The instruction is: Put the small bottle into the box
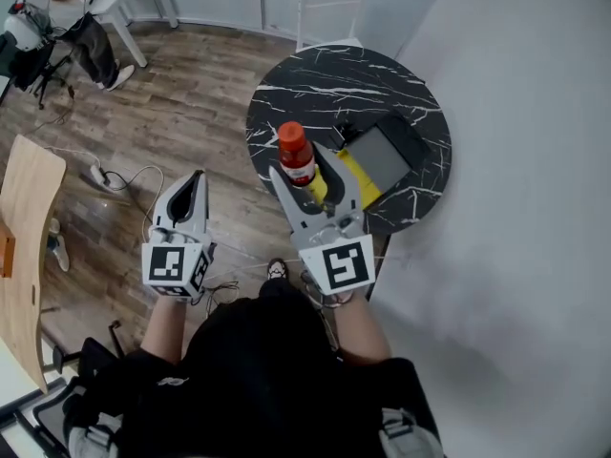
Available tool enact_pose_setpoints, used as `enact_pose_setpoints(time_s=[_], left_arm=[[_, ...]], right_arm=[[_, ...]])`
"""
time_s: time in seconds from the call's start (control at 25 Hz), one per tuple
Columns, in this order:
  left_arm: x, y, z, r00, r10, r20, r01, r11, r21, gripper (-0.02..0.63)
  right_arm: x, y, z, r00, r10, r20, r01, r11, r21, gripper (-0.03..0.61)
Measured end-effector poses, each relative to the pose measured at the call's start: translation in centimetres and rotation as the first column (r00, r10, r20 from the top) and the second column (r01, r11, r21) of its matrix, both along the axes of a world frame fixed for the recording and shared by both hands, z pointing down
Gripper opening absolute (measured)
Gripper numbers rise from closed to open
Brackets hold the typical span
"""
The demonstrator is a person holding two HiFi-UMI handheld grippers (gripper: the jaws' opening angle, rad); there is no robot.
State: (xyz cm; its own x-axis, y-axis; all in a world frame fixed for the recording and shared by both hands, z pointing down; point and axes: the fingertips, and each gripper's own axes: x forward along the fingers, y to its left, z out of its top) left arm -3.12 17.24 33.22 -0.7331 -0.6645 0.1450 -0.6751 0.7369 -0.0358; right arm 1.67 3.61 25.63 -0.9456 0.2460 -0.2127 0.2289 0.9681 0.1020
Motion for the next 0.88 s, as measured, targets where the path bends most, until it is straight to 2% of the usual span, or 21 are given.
enact_pose_setpoints(time_s=[0.24, 0.48, 0.6, 0.72, 0.88], left_arm=[[-5.9, -3.0, 0.8, 1.0, -0.002, -0.017, 0.002, 1.0, -0.031, 0.0], [-11.0, -7.2, 1.8, 0.996, 0.084, -0.018, -0.085, 0.995, -0.043, 0.0], [-13.8, -9.7, 2.3, 0.987, 0.16, -0.02, -0.16, 0.986, -0.042, 0.0], [-16.5, -13.0, 3.2, 0.962, 0.271, -0.028, -0.272, 0.962, -0.042, 0.0], [-19.7, -16.9, 5.1, 0.901, 0.426, -0.08, -0.431, 0.901, -0.056, 0.0]], right_arm=[[-5.1, -3.4, 0.5, 1.0, -0.006, -0.013, 0.006, 0.999, -0.035, 0.21], [-8.9, -6.8, 1.6, 0.998, 0.056, -0.02, -0.057, 0.997, -0.05, 0.21], [-10.6, -8.2, 2.6, 0.993, 0.112, -0.042, -0.114, 0.992, -0.055, 0.21], [-12.4, -9.9, 3.9, 0.979, 0.19, -0.072, -0.195, 0.978, -0.072, 0.21], [-15.4, -11.2, 6.3, 0.954, 0.261, -0.147, -0.279, 0.952, -0.128, 0.21]])
